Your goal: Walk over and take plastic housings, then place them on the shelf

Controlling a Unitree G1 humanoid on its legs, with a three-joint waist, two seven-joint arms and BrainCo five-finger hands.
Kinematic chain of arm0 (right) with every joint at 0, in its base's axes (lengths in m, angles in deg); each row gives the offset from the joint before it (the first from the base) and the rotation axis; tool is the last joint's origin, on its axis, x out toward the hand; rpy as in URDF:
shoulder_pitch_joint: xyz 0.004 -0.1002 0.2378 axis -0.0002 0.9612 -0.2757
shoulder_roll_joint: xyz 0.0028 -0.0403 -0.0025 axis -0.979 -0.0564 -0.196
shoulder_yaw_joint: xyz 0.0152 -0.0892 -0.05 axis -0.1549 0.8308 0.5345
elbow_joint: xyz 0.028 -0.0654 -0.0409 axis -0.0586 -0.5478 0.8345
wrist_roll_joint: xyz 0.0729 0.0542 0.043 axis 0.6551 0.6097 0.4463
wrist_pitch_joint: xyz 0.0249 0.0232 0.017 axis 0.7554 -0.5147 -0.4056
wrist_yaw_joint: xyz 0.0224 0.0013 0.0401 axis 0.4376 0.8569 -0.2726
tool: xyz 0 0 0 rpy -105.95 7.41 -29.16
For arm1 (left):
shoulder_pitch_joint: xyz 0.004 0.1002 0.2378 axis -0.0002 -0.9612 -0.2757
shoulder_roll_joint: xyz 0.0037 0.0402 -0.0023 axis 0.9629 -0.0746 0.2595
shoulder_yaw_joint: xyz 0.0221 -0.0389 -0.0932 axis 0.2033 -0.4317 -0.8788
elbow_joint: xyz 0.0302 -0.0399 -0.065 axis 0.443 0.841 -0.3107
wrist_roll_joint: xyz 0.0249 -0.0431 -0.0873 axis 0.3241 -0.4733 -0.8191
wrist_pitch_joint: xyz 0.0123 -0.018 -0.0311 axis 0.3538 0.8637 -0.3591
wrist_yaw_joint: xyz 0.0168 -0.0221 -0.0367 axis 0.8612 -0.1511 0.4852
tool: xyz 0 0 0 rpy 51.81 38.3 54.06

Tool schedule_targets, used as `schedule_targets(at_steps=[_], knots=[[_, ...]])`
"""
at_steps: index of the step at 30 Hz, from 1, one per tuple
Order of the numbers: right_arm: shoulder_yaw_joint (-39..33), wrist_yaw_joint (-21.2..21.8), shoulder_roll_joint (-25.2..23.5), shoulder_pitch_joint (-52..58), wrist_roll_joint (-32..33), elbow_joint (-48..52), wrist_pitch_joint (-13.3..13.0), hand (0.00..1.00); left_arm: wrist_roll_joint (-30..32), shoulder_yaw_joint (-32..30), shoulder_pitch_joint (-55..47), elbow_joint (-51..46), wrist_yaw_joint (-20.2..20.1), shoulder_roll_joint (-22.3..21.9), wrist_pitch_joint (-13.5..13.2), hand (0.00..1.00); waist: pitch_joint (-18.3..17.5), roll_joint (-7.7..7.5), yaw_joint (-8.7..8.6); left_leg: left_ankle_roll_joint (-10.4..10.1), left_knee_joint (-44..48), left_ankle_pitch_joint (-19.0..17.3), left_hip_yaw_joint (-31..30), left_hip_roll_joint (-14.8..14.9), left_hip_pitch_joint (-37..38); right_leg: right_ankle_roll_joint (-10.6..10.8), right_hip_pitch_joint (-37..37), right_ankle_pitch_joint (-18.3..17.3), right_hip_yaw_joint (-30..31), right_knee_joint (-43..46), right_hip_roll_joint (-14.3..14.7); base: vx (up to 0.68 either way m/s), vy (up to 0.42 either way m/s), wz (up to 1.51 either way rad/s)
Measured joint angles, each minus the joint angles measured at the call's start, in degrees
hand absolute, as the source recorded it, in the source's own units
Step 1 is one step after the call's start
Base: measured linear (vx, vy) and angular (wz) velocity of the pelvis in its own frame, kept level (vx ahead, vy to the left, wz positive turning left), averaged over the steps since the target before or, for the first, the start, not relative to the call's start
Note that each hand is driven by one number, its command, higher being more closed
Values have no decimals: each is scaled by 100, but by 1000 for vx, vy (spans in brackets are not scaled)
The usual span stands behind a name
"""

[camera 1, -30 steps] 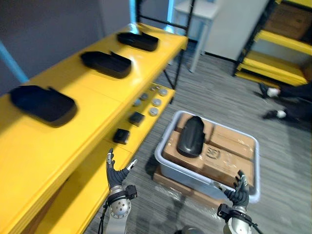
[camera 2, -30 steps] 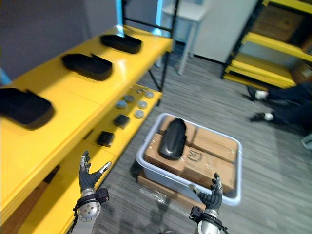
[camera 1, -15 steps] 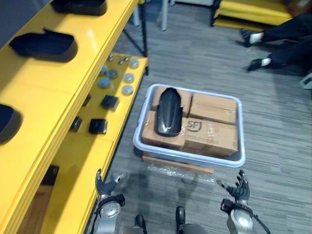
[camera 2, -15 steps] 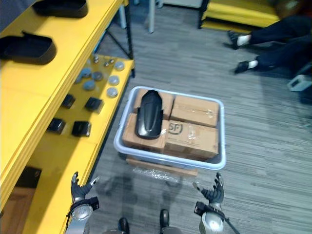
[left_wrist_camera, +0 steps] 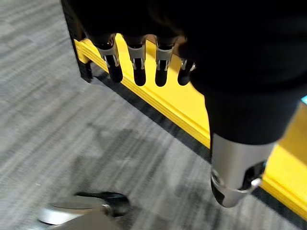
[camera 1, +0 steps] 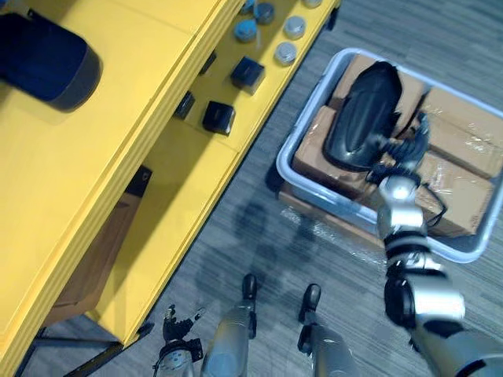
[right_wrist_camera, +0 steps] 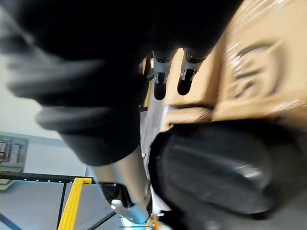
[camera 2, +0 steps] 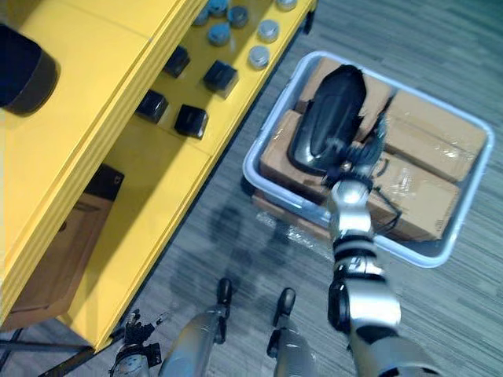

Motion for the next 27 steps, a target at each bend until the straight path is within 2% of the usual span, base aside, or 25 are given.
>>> schedule_targets(at_steps=[3,6,9,12,16,20,21,25,27], knots=[[168,-2,406,-588,10,-706,61,0,-1,271,15,-17,-104,110,-99,0,22,40,31,10,131,4,-126,-28,-210,18,-85,60,-72,-1,-14,22,41,18],[297,-2,854,-1136,21,-1254,189,0,-16,518,120,-11,-153,137,-158,0,94,155,173,26,326,-31,-181,-35,-463,17,-233,146,-72,-1,-15,8,24,5],[578,-38,1229,-1570,-12,-1697,276,0,-117,743,193,-2,-215,180,-195,0,178,276,237,76,625,-141,-277,-33,-808,24,-409,177,-149,0,-1,-39,30,7],[812,-145,1560,-1779,-67,-1965,461,0,-123,948,238,25,-225,238,-202,0,203,315,307,97,822,-180,-321,-29,-1143,28,-627,239,-184,1,10,-41,15,5],[1220,-348,2025,-1967,-496,-2224,705,0,-126,1181,268,231,-227,282,-200,0,249,416,361,144,1171,-298,-367,-26,-1551,33,-845,298,-208,0,28,-36,20,-1],[1502,-406,2334,-2028,-736,-2475,904,0,-201,1281,353,375,-224,298,-159,0,253,423,426,149,1289,-301,-425,-20,-1813,27,-1029,333,-231,-12,53,-8,3,2],[1589,-406,2334,-2067,-760,-2565,932,100,-235,1320,375,402,-224,311,-150,0,254,423,428,149,1296,-301,-428,-14,-1852,28,-1057,341,-233,-24,61,0,0,0],[1800,-372,2333,-2074,-789,-2848,1118,100,-387,1387,419,461,-222,323,-133,0,257,431,456,148,1301,-300,-440,0,-1920,26,-1095,364,-245,-80,87,29,-21,0],[1799,-281,2344,-2075,-786,-2895,1130,100,-450,1388,419,461,-221,323,-128,0,257,431,456,148,1307,-300,-452,0,-1957,19,-1094,405,-266,-153,98,55,-26,3]])
